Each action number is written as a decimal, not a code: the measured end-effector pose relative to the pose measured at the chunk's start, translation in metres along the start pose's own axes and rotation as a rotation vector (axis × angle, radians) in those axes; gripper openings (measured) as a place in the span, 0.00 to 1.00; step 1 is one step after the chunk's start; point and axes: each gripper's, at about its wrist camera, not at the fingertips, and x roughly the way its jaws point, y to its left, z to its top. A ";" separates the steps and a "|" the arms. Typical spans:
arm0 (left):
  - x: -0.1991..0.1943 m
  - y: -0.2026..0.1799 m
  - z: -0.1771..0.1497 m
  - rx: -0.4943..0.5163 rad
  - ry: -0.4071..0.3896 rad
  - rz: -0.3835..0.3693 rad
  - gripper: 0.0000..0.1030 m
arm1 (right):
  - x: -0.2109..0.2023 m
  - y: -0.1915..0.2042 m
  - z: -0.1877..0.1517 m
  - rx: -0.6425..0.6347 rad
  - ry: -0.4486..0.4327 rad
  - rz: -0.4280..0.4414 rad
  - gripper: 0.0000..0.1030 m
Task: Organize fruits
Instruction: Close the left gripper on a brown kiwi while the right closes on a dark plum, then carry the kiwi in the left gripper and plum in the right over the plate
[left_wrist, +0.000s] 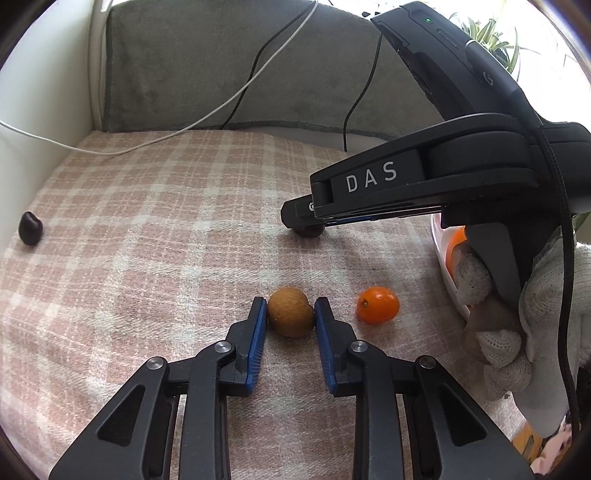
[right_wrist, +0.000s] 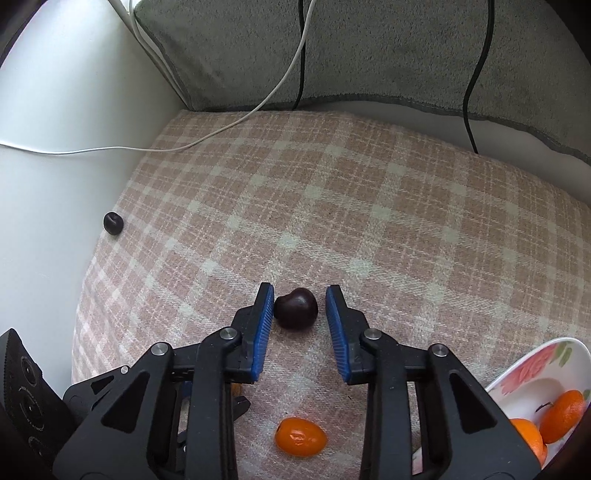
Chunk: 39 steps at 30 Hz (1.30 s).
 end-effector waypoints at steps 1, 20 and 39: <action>-0.001 0.000 0.000 0.002 -0.001 0.000 0.24 | 0.000 0.000 0.000 -0.003 0.001 0.002 0.24; -0.046 -0.013 -0.017 -0.004 -0.057 0.004 0.24 | -0.038 -0.007 -0.020 -0.025 -0.072 0.034 0.24; -0.085 -0.049 -0.024 0.032 -0.107 -0.040 0.24 | -0.108 -0.032 -0.052 -0.033 -0.187 0.065 0.24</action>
